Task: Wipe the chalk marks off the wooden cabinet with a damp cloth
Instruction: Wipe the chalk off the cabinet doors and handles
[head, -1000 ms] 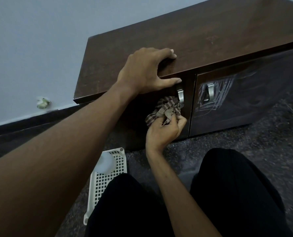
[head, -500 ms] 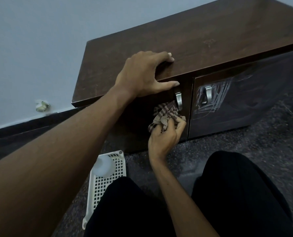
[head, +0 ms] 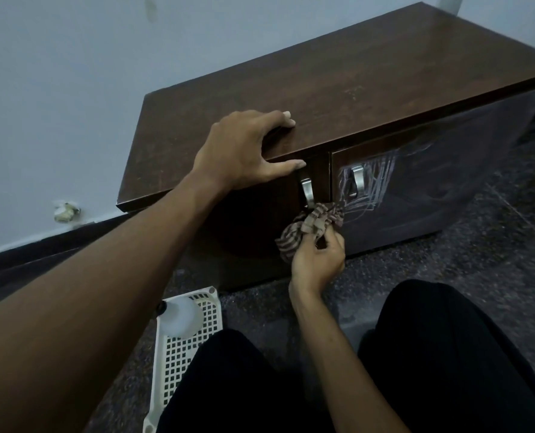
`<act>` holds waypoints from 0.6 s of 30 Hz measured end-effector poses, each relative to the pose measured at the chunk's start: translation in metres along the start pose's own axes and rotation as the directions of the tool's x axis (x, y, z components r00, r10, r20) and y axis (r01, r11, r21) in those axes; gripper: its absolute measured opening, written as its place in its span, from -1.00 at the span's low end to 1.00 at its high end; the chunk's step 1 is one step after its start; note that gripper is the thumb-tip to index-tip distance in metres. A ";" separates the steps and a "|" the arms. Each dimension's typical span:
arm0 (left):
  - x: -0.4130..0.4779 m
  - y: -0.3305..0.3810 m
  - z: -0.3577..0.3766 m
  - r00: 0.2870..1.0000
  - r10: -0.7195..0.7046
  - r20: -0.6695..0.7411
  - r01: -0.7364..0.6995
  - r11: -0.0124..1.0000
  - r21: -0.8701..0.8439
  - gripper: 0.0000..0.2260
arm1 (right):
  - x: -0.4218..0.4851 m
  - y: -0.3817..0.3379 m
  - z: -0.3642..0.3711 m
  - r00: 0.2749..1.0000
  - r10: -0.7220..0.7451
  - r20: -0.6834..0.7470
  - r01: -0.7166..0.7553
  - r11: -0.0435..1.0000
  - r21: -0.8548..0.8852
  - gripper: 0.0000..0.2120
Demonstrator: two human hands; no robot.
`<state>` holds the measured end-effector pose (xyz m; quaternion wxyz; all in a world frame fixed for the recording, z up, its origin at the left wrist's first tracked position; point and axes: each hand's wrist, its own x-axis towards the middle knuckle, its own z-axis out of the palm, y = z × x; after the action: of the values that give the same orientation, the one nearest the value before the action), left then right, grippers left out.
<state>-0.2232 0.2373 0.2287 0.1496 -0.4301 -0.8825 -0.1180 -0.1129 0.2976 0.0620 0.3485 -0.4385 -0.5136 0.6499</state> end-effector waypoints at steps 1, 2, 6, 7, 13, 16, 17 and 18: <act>0.000 0.000 0.000 1.000 0.001 -0.002 0.000 1.000 0.002 -0.39 | 0.001 -0.002 0.000 1.000 -0.004 -0.007 0.004 1.000 0.005 -0.81; 0.000 0.000 0.000 1.000 0.001 0.001 -0.001 1.000 0.006 -0.40 | 0.003 -0.003 -0.001 1.000 -0.028 -0.012 0.029 1.000 0.002 -0.76; 0.000 0.001 -0.001 1.000 0.004 0.009 -0.004 1.000 0.020 -0.40 | 0.006 -0.017 -0.008 0.975 -0.222 -0.035 0.221 0.975 -0.024 -0.65; 0.000 0.001 0.000 1.000 0.006 0.005 -0.006 1.000 0.020 -0.40 | 0.007 -0.022 -0.008 0.961 -0.274 -0.035 0.273 0.962 -0.029 -0.64; 0.001 0.000 -0.001 1.000 0.002 0.001 -0.002 1.000 0.005 -0.40 | 0.014 -0.047 -0.009 0.824 -0.567 0.016 0.567 0.823 -0.039 -0.77; 0.001 -0.001 -0.002 1.000 0.001 0.012 -0.001 1.000 -0.012 -0.41 | 0.021 -0.046 -0.012 0.658 -0.747 0.100 0.753 0.650 -0.102 -0.80; 0.001 -0.001 -0.002 1.000 0.003 0.015 -0.003 1.000 -0.011 -0.41 | 0.023 -0.045 -0.013 0.599 -0.791 0.127 0.799 0.581 -0.155 -0.81; 0.001 -0.001 -0.003 1.000 0.004 0.016 -0.004 1.000 -0.007 -0.41 | 0.024 -0.044 -0.014 0.554 -0.819 0.148 0.827 0.521 -0.208 -0.80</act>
<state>-0.2241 0.2364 0.2313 0.1410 -0.4332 -0.8824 -0.1174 -0.1092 0.3345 0.0988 0.5467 -0.1744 -0.7435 0.3433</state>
